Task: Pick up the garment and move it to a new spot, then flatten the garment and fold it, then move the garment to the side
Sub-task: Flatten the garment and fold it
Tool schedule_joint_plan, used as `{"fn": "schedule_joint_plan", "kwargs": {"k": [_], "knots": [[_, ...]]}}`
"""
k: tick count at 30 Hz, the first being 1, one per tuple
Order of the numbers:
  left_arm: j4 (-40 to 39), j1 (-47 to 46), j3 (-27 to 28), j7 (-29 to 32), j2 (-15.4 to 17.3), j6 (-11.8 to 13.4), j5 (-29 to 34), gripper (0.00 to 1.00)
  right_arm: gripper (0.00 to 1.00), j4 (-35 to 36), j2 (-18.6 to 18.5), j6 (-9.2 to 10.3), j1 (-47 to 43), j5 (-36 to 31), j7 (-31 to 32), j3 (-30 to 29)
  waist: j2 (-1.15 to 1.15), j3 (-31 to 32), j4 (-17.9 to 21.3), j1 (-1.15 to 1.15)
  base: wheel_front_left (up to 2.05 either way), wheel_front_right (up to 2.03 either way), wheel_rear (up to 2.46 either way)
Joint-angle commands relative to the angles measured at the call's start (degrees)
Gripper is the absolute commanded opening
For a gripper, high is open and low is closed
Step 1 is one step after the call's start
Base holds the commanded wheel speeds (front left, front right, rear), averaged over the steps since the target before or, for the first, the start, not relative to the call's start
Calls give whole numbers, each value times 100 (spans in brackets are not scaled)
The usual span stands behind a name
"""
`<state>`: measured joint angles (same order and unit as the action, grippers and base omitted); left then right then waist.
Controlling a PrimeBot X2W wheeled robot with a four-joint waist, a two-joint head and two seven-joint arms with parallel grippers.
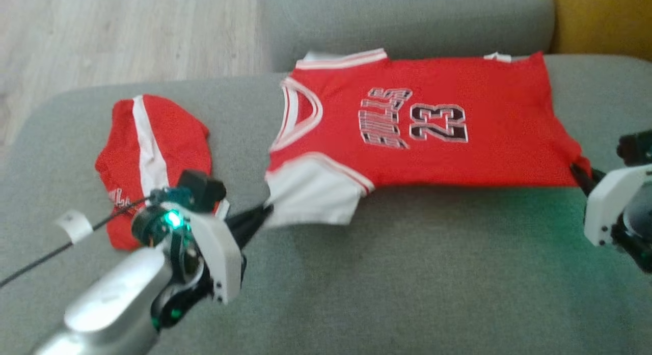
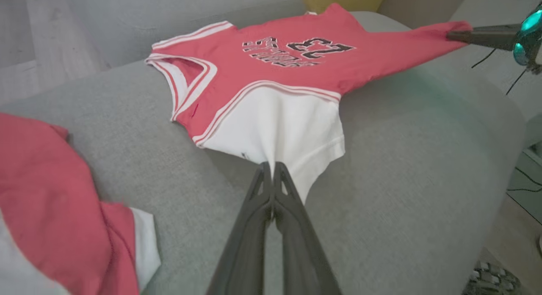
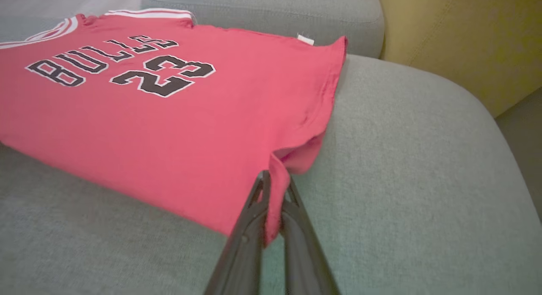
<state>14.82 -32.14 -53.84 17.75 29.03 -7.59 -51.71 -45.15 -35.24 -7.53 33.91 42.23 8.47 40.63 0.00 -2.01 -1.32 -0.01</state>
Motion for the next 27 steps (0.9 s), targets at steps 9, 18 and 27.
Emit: {"fn": "schedule_joint_plan", "kwargs": {"k": [9,18,27], "knots": [[-1375,454,39,708,786,198,-496,0,0,831,-670,4,-672,971,706,104,0,440,57,1,0,0,0],[-2018,636,95,874,963,543,-652,0,0,1437,-872,4,-1070,1261,991,-213,0,457,165,1,0,0,0],[-1601,122,194,953,826,578,-470,0,0,1452,-506,4,-879,1027,1060,-721,0,114,322,1,0,0,0]]}}
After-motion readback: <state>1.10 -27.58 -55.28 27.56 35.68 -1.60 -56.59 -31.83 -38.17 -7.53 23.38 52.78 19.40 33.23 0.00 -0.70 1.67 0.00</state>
